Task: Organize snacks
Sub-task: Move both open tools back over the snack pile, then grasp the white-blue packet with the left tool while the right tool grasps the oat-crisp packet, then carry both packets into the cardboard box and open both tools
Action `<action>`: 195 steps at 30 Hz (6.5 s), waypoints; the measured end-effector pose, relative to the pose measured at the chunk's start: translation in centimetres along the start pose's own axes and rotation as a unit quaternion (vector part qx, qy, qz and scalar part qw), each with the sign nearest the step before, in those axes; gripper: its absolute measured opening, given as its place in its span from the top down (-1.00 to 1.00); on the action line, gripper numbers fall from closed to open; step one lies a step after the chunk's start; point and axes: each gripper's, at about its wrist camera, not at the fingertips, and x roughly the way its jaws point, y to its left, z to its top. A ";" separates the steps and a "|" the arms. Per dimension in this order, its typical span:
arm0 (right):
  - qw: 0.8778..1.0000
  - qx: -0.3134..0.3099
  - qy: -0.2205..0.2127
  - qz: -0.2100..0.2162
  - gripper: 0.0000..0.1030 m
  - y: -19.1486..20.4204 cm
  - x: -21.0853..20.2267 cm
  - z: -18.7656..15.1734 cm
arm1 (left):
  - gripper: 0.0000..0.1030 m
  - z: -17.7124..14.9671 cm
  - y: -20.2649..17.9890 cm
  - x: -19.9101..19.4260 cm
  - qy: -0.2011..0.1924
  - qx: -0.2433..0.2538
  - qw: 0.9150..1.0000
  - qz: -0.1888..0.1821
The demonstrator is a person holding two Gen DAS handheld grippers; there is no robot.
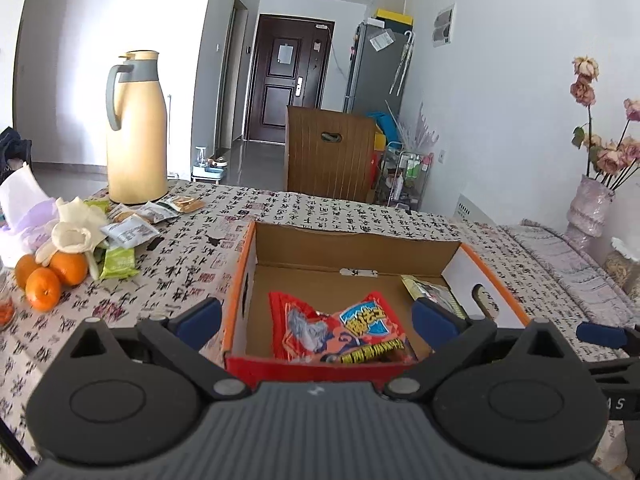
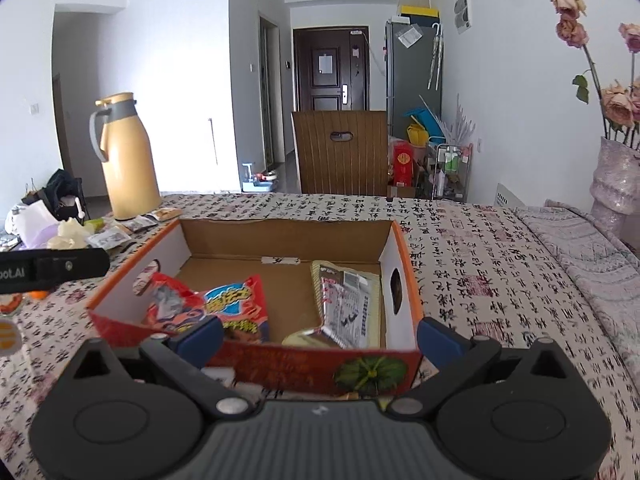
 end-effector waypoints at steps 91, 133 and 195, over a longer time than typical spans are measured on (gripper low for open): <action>1.000 -0.007 0.017 -0.017 -0.50 0.7 -6.9 -16.2 | 0.11 -16.1 -2.9 -10.8 0.044 0.033 0.997 -0.045; 0.997 0.002 -0.083 -0.003 0.21 0.9 -8.4 -8.2 | 0.10 -8.6 -3.1 -10.0 -0.032 0.024 0.998 -0.053; 0.999 0.043 -0.027 -0.001 -1.00 0.6 10.5 1.4 | -1.00 0.7 -0.2 8.6 -0.020 -0.043 0.999 0.019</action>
